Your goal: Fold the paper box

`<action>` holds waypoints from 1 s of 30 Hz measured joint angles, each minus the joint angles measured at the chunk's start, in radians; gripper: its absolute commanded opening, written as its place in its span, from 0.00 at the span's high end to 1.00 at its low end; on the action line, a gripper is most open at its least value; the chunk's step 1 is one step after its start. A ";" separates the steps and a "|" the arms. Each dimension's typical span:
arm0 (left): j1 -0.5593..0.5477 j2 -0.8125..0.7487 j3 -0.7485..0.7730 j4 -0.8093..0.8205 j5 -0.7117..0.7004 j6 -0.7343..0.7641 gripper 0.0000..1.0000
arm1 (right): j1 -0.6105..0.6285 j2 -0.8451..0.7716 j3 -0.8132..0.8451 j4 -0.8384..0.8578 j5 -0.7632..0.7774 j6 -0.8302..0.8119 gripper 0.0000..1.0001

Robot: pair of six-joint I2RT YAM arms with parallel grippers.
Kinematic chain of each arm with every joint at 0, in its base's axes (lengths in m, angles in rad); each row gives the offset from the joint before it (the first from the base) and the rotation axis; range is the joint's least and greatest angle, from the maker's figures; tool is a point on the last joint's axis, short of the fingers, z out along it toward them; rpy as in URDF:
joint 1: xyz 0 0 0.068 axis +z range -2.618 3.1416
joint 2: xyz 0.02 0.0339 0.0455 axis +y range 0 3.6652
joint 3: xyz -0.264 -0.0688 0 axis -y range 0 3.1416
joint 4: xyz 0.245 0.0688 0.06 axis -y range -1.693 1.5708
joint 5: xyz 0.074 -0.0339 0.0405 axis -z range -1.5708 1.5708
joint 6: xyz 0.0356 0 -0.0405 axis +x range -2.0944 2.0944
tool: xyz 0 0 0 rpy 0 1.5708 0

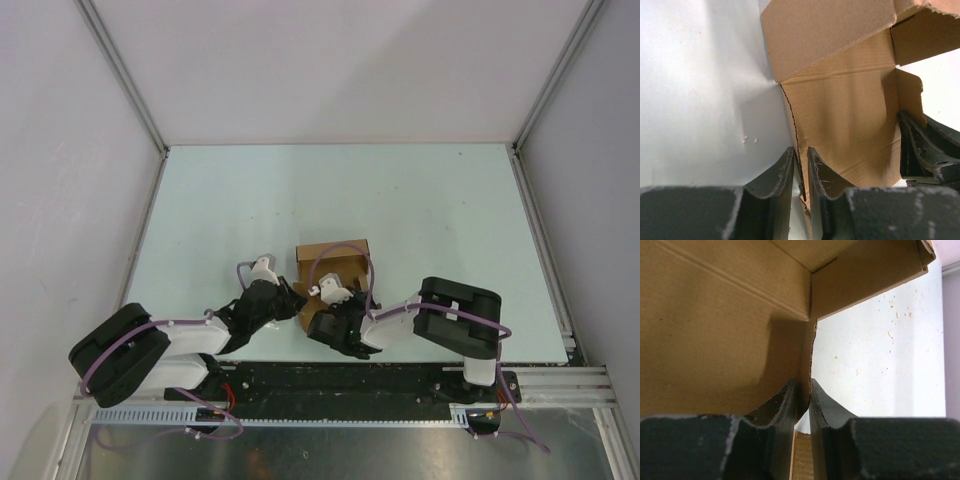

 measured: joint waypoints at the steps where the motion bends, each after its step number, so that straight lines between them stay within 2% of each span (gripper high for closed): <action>1: 0.000 0.000 0.000 0.000 0.000 0.000 0.77 | 0.004 0.010 0.006 -0.006 0.011 -0.005 0.76; 8: 0.000 0.000 0.000 0.001 0.000 0.000 0.76 | 0.024 0.069 0.049 -0.058 0.068 -0.019 0.78; 19: 0.000 -0.010 0.000 -0.012 0.000 0.002 0.76 | 0.023 0.055 0.053 -0.079 0.050 0.024 0.78; 24: 0.000 -0.035 0.023 -0.087 -0.009 0.025 0.76 | 0.002 -0.013 0.052 -0.101 -0.034 0.060 0.56; 26: 0.000 -0.047 0.039 -0.132 -0.016 0.042 0.76 | -0.002 -0.045 0.051 -0.093 -0.073 0.076 0.52; 30: 0.000 -0.072 0.076 -0.238 -0.054 0.081 0.77 | -0.011 -0.092 0.050 -0.080 -0.156 0.112 0.50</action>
